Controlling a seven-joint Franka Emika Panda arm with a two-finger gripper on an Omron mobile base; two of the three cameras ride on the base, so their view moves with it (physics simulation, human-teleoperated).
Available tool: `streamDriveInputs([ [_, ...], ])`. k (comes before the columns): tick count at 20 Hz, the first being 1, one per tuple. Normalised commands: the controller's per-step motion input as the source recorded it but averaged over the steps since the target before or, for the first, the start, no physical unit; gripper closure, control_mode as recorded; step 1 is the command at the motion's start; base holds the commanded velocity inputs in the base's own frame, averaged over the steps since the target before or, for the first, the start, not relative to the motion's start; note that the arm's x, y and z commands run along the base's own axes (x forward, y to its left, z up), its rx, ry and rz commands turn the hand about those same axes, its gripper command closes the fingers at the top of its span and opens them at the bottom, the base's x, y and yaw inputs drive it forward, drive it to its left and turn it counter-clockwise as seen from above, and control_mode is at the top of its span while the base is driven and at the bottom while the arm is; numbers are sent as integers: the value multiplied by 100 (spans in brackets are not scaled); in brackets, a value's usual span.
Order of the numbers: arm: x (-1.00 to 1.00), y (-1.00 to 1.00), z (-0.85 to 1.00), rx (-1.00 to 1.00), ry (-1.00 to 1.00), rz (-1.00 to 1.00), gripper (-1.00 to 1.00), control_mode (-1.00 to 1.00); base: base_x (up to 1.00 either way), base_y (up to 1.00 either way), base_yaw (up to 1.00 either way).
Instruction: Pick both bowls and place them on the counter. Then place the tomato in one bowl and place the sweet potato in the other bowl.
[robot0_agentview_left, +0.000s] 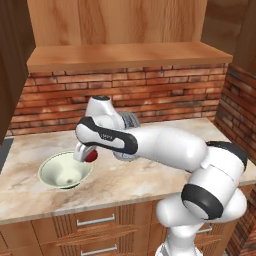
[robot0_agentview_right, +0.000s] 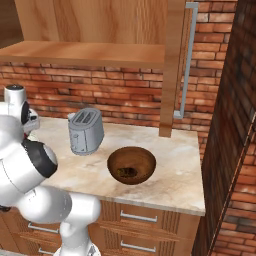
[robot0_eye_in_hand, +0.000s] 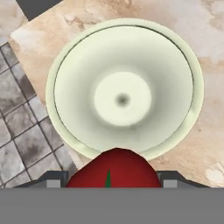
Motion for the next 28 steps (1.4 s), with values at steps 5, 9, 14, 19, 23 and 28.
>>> streamDriveInputs([
  [5,5,46,-9,-1,0,5,100,-100,0,0,0],
  [9,14,25,-32,-4,6,1,100,-100,0,0,0],
  [14,26,20,-44,-2,8,0,100,-100,0,0,0],
  [19,40,29,-35,-3,6,0,100,-100,0,0,0],
  [23,37,30,-32,-10,4,0,100,-100,0,0,0],
  [28,26,31,-24,-11,1,0,100,-100,0,0,0],
])
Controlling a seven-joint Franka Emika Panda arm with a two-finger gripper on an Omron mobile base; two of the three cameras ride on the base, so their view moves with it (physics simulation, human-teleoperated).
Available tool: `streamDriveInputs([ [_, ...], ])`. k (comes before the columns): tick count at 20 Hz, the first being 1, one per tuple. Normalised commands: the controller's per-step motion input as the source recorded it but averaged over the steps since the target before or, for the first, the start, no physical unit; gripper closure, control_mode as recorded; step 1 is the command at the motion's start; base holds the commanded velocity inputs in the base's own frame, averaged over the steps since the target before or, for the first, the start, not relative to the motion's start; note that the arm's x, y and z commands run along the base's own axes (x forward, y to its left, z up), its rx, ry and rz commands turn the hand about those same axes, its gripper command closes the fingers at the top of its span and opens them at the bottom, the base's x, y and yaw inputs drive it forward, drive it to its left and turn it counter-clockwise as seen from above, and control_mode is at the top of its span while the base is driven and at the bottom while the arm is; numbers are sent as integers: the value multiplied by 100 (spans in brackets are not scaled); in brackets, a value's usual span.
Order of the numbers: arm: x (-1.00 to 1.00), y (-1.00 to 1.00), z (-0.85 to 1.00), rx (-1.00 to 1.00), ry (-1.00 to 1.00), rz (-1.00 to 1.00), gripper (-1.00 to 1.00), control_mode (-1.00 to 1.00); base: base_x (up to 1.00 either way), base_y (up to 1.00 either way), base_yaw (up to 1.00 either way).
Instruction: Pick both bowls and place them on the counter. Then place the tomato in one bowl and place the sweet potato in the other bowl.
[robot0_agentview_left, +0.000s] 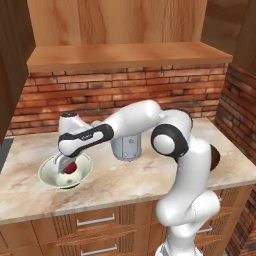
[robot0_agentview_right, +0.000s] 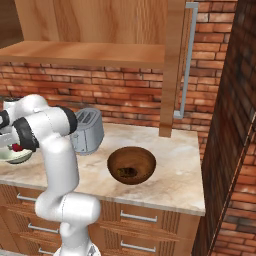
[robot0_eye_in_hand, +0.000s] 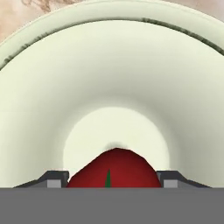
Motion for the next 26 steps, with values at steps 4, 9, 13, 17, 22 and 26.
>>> streamDriveInputs([
  [4,24,26,-31,-4,1,0,100,-100,0,0,0],
  [9,25,17,-36,-1,1,0,100,-100,0,0,0],
  [13,9,2,-22,0,0,0,100,-100,0,0,0],
  [17,-12,0,-5,0,0,0,-100,-100,0,0,0],
  [22,-20,-1,3,0,0,0,-100,-100,0,0,0],
  [26,-28,-15,11,0,0,0,-100,-100,0,0,0],
])
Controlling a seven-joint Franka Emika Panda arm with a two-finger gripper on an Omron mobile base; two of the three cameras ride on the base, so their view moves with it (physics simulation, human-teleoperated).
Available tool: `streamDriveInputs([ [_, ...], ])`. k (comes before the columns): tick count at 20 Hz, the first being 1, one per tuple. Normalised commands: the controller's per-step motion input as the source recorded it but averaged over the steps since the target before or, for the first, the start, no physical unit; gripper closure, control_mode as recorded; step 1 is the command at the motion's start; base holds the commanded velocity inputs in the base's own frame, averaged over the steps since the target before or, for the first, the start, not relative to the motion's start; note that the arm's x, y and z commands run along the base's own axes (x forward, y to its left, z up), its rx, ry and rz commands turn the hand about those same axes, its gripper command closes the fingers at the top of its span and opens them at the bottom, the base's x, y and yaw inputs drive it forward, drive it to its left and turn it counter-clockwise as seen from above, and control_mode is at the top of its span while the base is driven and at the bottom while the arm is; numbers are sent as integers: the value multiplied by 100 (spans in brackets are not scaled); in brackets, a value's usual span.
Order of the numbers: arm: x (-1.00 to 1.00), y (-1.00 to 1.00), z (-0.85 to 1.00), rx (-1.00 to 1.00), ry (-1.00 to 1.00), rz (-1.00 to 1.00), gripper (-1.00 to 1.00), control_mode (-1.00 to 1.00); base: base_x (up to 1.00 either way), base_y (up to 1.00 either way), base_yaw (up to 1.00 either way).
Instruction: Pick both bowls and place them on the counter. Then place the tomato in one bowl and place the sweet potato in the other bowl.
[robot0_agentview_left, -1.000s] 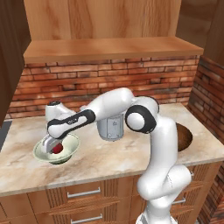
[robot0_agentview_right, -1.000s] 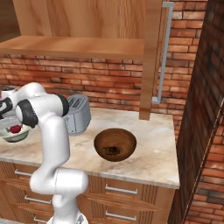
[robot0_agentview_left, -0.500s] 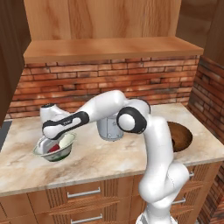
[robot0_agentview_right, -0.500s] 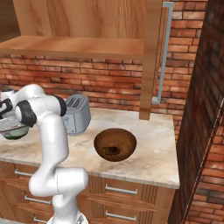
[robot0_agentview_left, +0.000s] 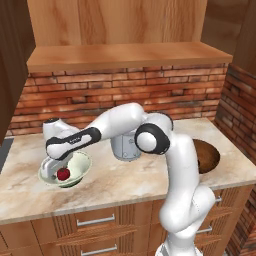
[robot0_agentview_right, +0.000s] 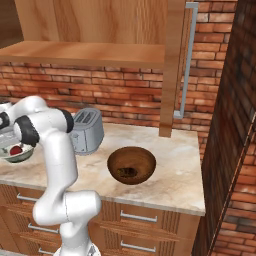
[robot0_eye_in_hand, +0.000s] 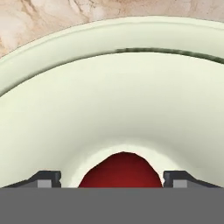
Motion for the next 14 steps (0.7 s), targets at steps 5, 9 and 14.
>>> streamDriveInputs([
  [5,-25,-26,19,0,-2,0,-100,-100,0,0,0],
  [9,-26,-34,32,0,-9,0,-100,-100,0,0,0],
  [14,-37,-43,34,1,-15,0,-100,-100,0,0,0],
])
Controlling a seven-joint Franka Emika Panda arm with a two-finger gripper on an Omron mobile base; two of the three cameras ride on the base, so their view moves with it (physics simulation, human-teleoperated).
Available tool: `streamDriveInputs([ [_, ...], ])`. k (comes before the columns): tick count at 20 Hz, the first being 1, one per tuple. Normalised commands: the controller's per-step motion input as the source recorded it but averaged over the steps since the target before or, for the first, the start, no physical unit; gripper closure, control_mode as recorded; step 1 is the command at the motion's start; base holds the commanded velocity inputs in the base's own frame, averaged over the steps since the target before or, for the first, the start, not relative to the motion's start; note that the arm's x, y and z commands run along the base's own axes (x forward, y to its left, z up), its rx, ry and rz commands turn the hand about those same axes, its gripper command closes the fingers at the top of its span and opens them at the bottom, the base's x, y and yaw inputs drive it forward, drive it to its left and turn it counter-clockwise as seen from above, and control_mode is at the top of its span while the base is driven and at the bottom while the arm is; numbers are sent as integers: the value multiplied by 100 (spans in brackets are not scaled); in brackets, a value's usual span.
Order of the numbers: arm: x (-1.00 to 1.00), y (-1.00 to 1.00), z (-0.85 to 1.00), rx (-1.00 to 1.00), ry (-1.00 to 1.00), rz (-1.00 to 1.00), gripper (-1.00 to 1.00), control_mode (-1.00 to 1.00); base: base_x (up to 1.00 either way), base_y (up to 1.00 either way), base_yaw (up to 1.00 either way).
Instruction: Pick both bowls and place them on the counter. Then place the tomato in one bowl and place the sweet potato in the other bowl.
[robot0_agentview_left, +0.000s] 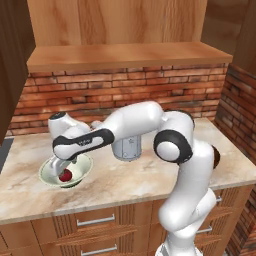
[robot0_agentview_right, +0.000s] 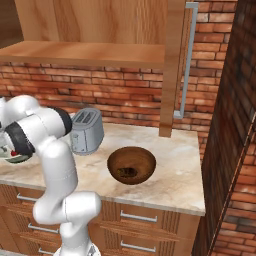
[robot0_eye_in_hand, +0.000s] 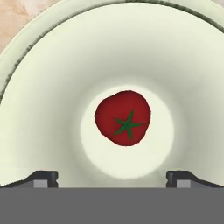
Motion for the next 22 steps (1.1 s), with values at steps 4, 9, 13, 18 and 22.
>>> streamDriveInputs([
  [4,-39,-46,36,5,-10,0,-100,-100,0,0,0],
  [9,-43,-53,39,9,-4,0,-100,-100,0,0,0],
  [13,-50,-54,34,12,0,-1,-100,-100,0,0,0],
  [18,-56,-53,28,13,-2,-4,-100,-100,0,0,0],
  [22,-52,-46,32,6,0,-7,-100,-100,0,0,0],
])
